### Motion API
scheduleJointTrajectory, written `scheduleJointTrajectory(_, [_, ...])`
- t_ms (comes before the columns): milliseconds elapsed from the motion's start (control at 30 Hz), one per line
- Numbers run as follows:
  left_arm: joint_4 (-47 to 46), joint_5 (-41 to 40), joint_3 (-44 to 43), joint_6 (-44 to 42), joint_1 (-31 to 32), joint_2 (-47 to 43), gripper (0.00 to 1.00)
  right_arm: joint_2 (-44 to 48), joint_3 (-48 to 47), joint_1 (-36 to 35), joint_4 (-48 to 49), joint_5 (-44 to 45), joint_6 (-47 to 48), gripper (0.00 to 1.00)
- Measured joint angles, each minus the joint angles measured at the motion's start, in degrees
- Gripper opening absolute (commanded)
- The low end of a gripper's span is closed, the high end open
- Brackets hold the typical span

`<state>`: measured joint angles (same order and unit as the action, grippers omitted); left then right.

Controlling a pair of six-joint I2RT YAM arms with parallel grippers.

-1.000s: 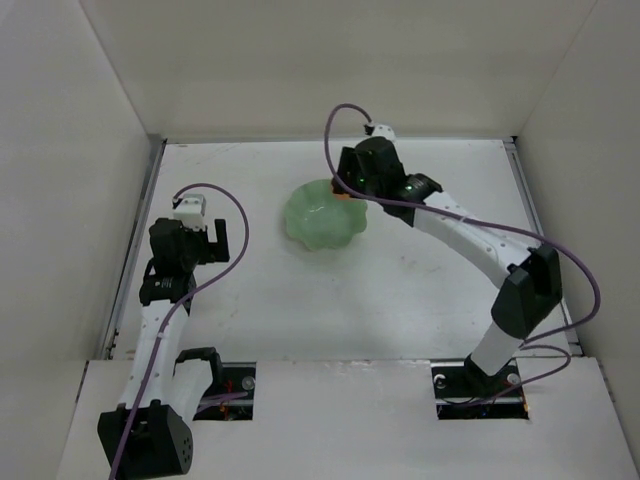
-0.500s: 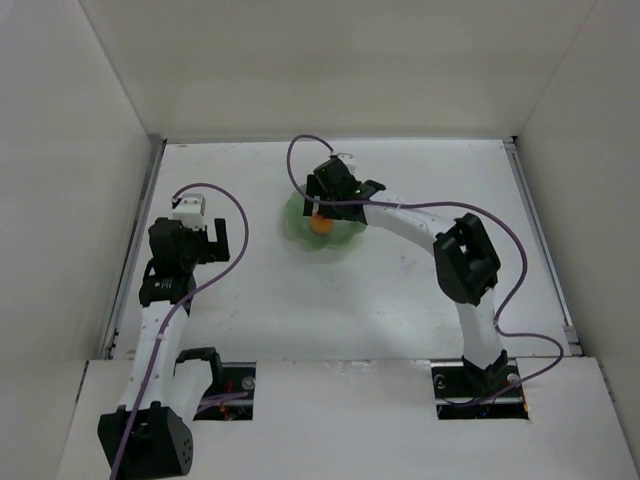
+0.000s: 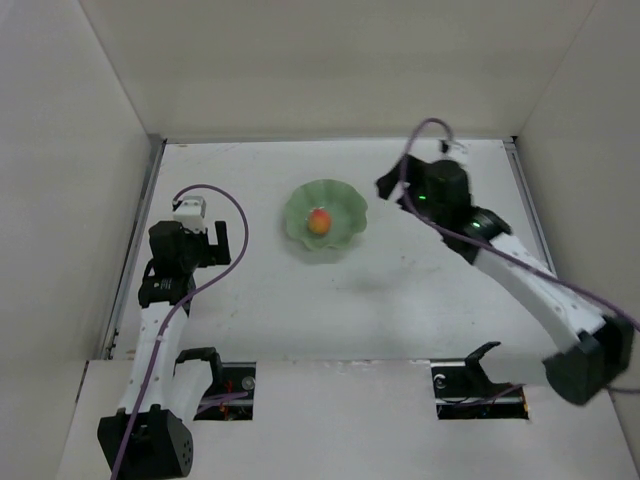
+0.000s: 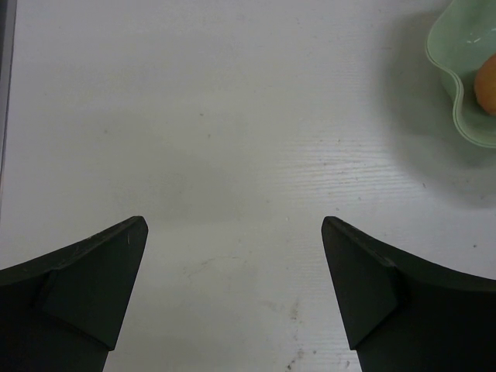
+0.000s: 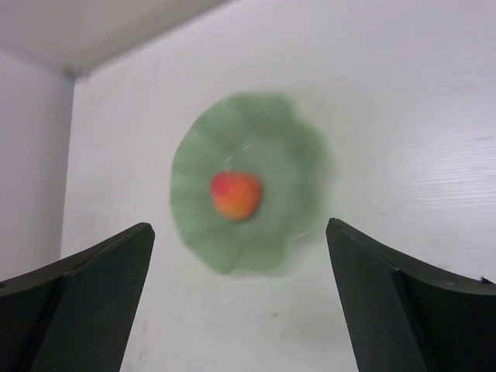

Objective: Place and organize the fake fruits in the fruit bowl

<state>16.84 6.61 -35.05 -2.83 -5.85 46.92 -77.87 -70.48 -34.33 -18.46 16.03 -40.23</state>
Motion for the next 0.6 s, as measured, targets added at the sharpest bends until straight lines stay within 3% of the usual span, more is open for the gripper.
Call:
scheduleJointTrajectory(133, [1.1,0.1,0.0,0.3,-0.1,-0.1,1.00,23.0,15.4,17.9,0.5,0.7,-2.1,1.00])
scheduleJointTrajectory(267, [0.9,0.1,0.0,0.9,-0.1,-0.1,1.00,36.7,27.1,36.2,-3.8,-2.6,-1.5,1.00])
scheduleJointTrajectory(433, [0.1,0.1,0.0,1.5,-0.1,0.5,1.00,37.7,33.2,52.2,-9.1,-11.7,2.4,1.00])
scheduleJointTrajectory(600, [-0.2,0.0,0.0,1.4,-0.1,2.7,1.00,40.0,35.0,56.5,-11.8,-16.0,4.3,1.00])
